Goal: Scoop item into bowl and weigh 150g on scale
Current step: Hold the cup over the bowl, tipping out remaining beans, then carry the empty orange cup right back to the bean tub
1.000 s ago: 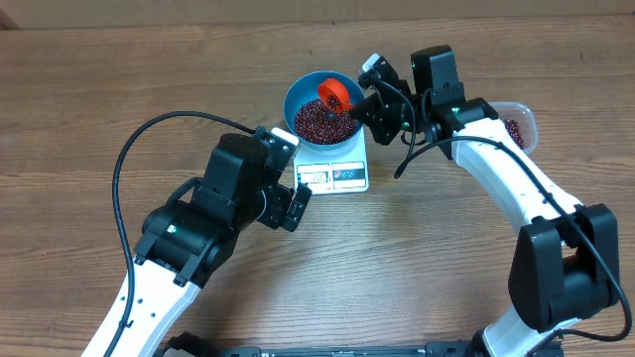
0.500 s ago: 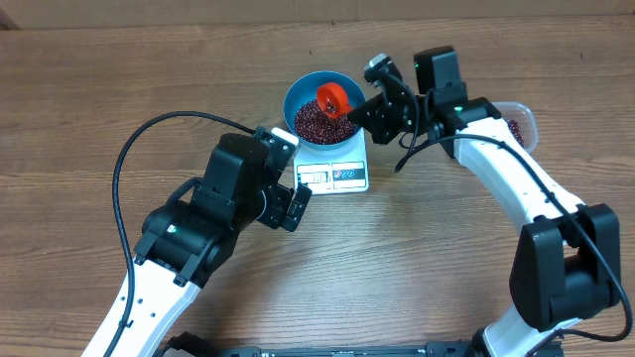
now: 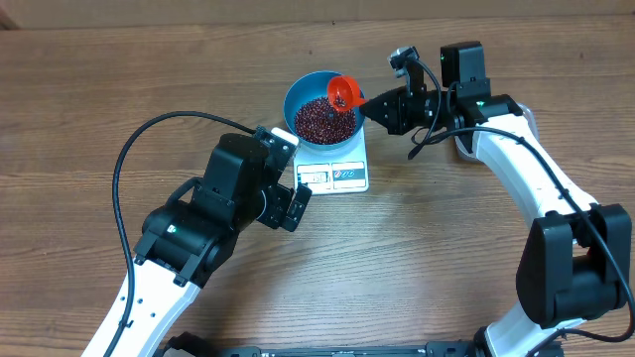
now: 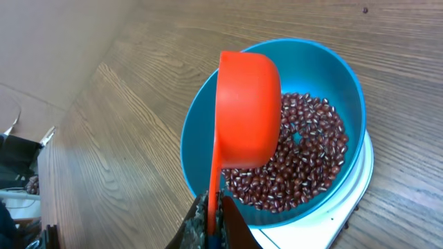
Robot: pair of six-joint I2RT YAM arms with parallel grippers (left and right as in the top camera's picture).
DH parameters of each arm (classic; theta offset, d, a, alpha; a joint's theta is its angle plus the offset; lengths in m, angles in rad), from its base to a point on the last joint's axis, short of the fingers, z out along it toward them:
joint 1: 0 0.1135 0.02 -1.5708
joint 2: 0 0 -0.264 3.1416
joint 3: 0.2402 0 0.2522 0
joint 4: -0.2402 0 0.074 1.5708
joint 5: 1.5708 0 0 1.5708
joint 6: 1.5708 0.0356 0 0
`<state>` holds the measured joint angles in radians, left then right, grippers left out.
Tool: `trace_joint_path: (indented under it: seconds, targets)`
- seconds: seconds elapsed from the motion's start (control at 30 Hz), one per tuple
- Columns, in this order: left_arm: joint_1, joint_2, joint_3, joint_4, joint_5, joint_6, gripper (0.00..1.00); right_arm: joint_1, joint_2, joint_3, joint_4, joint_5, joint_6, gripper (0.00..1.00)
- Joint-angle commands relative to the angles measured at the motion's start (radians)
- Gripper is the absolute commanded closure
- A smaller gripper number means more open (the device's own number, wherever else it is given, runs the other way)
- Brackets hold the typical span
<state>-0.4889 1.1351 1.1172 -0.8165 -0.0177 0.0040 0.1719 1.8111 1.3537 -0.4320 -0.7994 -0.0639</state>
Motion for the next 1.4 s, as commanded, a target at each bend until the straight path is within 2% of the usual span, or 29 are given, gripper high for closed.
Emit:
trace_joint_path:
  seconds: [0.0,0.57,0.77,1.03,1.13,1.23,1.37]
  targets:
    - [0.006,-0.01,0.013,0.001,0.015,0.016,0.01,0.001,-0.04,0.003,0.015,-0.018,0.008,0.96]
    - [0.006,-0.009,0.013,0.001,0.015,0.015,0.0,0.0,-0.04,0.003,0.049,-0.009,0.003,0.96]
    - [0.006,-0.009,0.013,0.001,0.015,0.016,0.0,0.003,-0.037,0.002,0.049,0.007,-0.126,0.96]
    - [0.006,-0.01,0.013,0.001,0.015,0.016,0.01,0.003,-0.034,0.001,0.061,0.065,-0.123,0.96]
    - [0.006,-0.01,0.013,0.001,0.015,0.016,0.01,0.002,-0.034,0.001,0.08,0.027,-0.064,0.96]
    - [0.006,-0.01,0.013,0.001,0.015,0.016,0.0,-0.018,-0.034,0.001,0.121,-0.024,0.108,0.96]
    - [0.006,-0.01,0.013,0.001,0.015,0.015,0.01,-0.072,-0.034,0.001,0.143,-0.193,0.173,0.96]
